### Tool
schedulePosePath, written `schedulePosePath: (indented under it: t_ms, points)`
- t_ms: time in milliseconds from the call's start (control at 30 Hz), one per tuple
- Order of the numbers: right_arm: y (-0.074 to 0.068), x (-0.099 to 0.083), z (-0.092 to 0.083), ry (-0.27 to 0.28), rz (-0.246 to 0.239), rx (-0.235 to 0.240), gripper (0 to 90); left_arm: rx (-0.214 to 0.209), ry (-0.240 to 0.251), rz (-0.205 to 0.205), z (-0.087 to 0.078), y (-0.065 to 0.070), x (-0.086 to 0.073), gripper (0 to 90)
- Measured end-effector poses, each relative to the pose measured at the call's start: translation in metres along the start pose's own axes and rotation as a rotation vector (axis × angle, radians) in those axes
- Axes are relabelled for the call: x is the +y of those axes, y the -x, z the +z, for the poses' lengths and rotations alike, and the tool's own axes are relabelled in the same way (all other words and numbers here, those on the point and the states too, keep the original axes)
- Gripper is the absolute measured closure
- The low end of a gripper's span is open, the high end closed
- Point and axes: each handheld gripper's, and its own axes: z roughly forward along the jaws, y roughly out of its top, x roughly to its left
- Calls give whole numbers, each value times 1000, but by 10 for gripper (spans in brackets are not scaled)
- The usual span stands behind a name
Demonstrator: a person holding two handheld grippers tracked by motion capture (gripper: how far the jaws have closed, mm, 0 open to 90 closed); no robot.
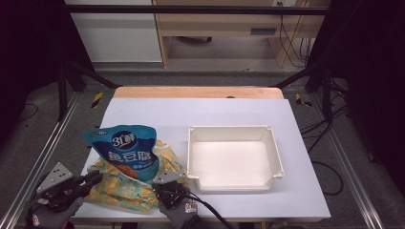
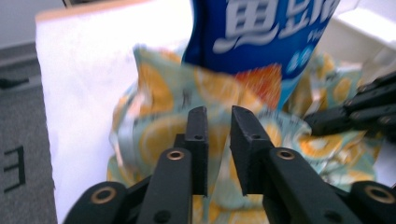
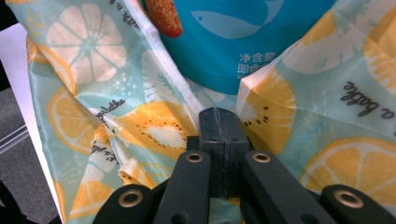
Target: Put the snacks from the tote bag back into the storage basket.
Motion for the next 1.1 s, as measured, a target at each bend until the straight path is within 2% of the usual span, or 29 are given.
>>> schedulePosePath:
  t_ms: [200, 333, 467, 667, 833, 1100]
  points:
    - [0, 0, 1, -5, -1, -2, 900, -11, 32, 40, 0, 10, 15, 851]
    - [-1, 0, 1, -6, 0, -2, 900, -16, 12, 64, 12, 15, 19, 881]
    - [-1, 0, 1, -8, -6, -6, 900, -12, -31, 73, 26, 16, 16, 892]
    - [-1, 0, 1, -9, -6, -8, 900, 13, -124, 79, 44, 11, 0, 898]
    - [1, 0, 0, -2, 0, -5, 900, 38, -195, 66, 53, 3, -16, 899]
    - [6, 0, -3, -2, 10, -34, 900, 58, -265, 65, 64, 1, -29, 899]
